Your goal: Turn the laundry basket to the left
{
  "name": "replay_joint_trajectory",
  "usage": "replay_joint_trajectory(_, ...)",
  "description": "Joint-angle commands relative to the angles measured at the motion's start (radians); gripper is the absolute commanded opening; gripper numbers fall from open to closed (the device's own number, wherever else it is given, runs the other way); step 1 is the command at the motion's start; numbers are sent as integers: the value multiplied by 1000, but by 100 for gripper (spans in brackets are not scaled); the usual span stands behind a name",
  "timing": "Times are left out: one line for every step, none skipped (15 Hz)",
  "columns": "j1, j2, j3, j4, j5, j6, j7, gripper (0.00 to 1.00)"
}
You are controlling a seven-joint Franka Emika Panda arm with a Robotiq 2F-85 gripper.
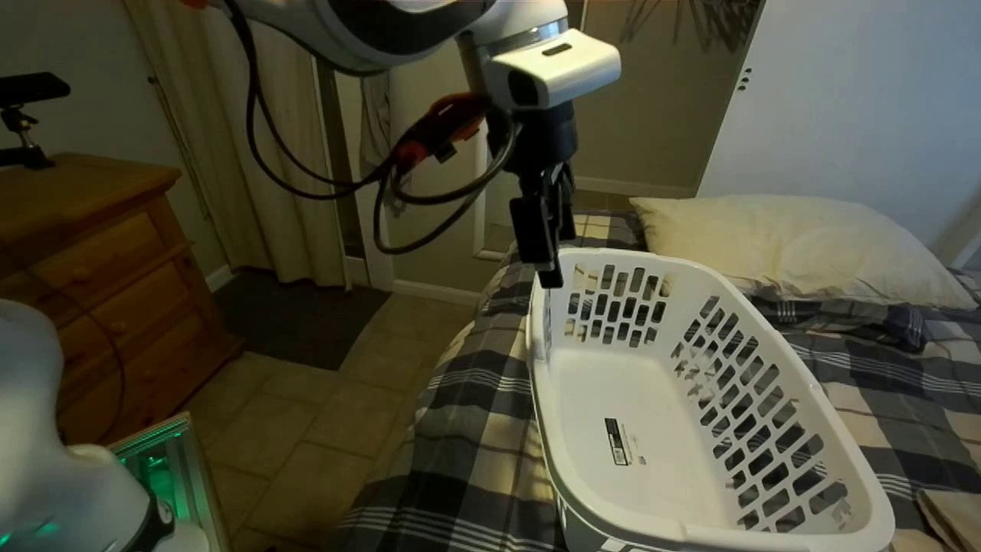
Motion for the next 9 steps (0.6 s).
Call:
replay_joint_trajectory(-57, 11, 34, 67, 46, -70, -118, 100)
replay_joint_trajectory(-65, 11, 36, 77, 49, -80, -141, 100)
replay_joint_trajectory(-72, 14, 39, 88, 51, -93, -157, 100)
replay_joint_trajectory(-78, 14, 40, 92, 61, -100, -164, 100)
replay_joint_trajectory(-91, 5, 56, 61, 32, -63, -130, 100)
replay_joint_trajectory(-95, 5, 56, 67, 37, -71, -139, 100)
replay_joint_trajectory(-96, 5, 56, 69, 39, -74, -145, 100)
replay_joint_trajectory(-97, 5, 56, 70, 40, -75, -147, 100)
replay_joint_trajectory(-97, 6, 56, 70, 40, -75, -148, 100)
